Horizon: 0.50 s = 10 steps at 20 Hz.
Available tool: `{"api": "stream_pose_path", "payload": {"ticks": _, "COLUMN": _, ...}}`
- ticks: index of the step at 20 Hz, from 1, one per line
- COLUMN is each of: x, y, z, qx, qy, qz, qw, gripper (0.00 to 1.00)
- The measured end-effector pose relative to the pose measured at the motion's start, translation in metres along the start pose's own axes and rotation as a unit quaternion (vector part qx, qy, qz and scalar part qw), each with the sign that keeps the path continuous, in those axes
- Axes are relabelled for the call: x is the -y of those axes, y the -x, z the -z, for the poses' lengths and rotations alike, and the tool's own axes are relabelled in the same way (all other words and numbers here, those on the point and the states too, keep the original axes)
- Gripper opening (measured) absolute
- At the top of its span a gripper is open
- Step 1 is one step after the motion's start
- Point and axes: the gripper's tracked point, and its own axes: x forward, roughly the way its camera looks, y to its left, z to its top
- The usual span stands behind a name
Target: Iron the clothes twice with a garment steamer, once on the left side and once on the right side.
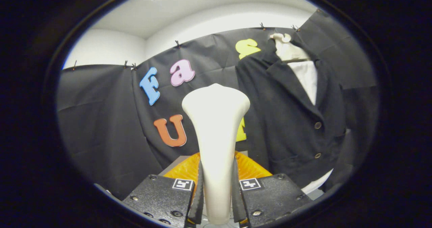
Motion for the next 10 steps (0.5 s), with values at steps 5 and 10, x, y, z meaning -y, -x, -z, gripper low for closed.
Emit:
{"api": "stream_pose_path", "payload": {"ticks": 5, "x": 0.049, "y": 0.042, "z": -0.048, "qx": 0.053, "qy": 0.002, "qz": 0.048, "qw": 0.997, "gripper": 0.37}}
{"api": "stream_pose_path", "payload": {"ticks": 10, "x": 0.092, "y": 0.044, "z": -0.082, "qx": 0.078, "qy": -0.017, "qz": 0.068, "qw": 0.995, "gripper": 0.36}}
